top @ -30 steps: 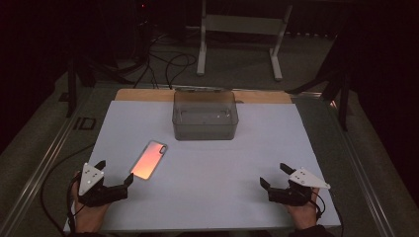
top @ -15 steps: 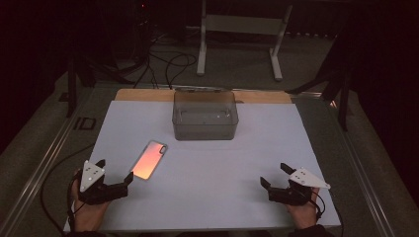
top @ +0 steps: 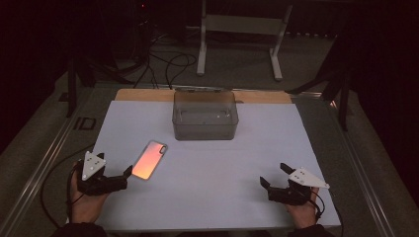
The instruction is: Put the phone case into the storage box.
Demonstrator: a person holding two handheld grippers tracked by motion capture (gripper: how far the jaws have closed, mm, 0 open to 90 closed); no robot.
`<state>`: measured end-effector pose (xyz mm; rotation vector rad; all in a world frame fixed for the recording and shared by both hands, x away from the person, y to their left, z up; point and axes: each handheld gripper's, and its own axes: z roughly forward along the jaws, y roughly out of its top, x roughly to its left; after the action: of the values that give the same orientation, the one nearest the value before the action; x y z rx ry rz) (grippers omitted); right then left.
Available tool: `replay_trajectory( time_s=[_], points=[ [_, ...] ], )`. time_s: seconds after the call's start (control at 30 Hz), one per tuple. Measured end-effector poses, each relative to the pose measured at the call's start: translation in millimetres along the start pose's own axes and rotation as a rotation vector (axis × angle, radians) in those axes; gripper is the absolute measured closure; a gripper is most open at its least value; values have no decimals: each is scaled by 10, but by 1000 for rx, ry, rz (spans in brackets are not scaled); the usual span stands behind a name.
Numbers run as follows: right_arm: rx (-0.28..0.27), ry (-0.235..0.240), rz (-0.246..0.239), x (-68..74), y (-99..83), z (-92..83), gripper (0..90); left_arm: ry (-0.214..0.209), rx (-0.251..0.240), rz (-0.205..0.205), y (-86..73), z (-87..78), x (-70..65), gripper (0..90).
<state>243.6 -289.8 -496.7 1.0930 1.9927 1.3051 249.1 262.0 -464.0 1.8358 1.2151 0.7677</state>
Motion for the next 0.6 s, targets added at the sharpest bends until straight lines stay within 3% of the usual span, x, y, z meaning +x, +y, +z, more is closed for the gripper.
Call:
replay_trajectory(
  time_s=[0.6],
  points=[
    [7, -3, 4, -19, -14, 18, 86, 36, 128, 23, 98, 311, 6, 75]
  ],
)
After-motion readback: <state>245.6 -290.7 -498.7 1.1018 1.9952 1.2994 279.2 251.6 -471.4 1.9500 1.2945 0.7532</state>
